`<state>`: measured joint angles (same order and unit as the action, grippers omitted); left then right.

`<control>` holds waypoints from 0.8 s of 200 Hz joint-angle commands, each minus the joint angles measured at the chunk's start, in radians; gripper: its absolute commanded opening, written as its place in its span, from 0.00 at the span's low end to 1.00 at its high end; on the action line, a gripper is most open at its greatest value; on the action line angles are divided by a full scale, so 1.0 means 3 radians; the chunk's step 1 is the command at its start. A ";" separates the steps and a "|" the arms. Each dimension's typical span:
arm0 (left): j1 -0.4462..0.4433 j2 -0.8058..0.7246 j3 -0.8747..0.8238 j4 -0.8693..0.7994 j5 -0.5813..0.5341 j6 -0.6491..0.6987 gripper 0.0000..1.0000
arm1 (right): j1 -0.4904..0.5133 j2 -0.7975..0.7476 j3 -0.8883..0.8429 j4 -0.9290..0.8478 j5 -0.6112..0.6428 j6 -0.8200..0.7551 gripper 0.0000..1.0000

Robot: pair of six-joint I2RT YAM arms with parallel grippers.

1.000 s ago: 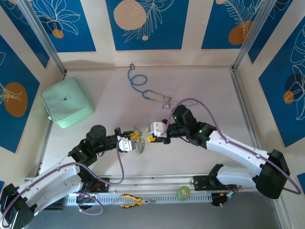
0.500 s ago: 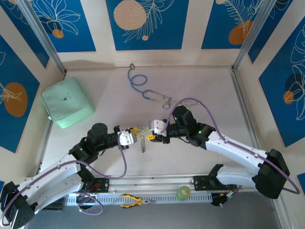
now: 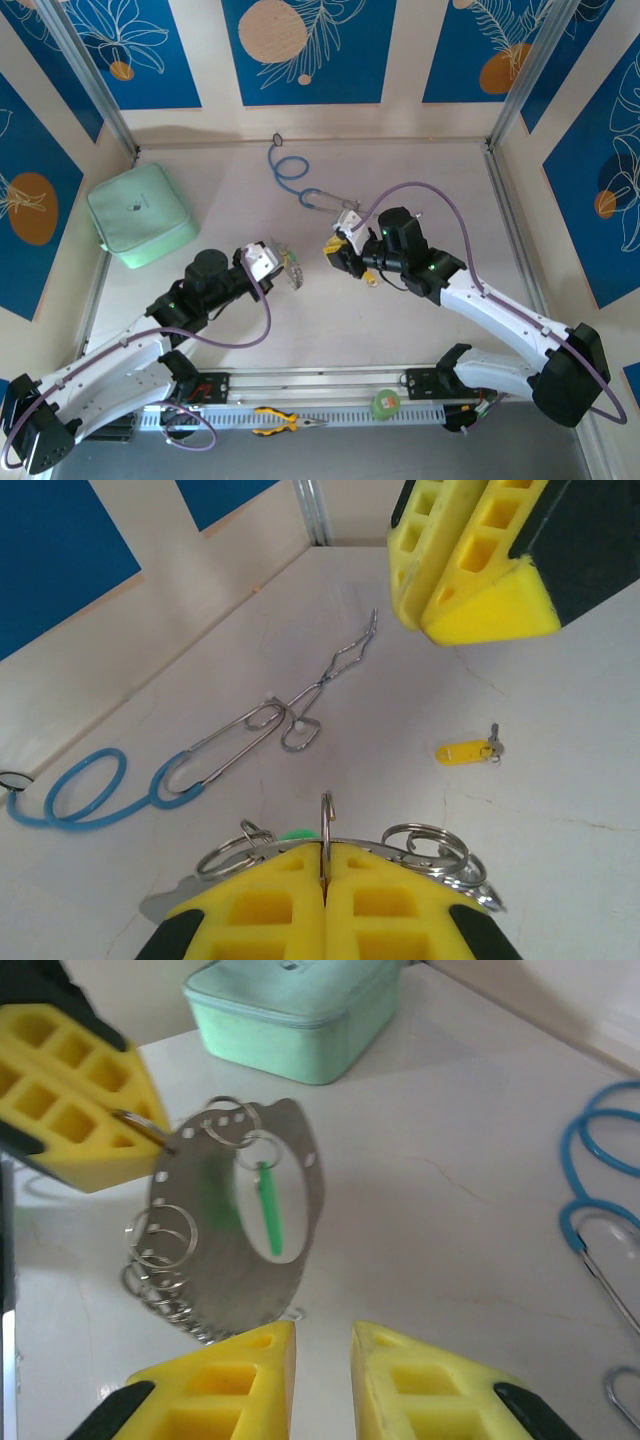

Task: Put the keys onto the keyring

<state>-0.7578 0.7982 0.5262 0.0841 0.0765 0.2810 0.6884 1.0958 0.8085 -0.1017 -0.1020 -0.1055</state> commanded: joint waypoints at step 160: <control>-0.0036 0.0310 0.0074 -0.0249 0.0616 0.0376 0.00 | 0.0319 -0.0123 -0.0380 0.0015 -0.0240 -0.1088 0.26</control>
<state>-0.7578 0.8917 0.5236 0.0154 0.1875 0.3244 0.7475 1.0824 0.7456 -0.1238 -0.1333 -0.2497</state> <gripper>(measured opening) 0.064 0.251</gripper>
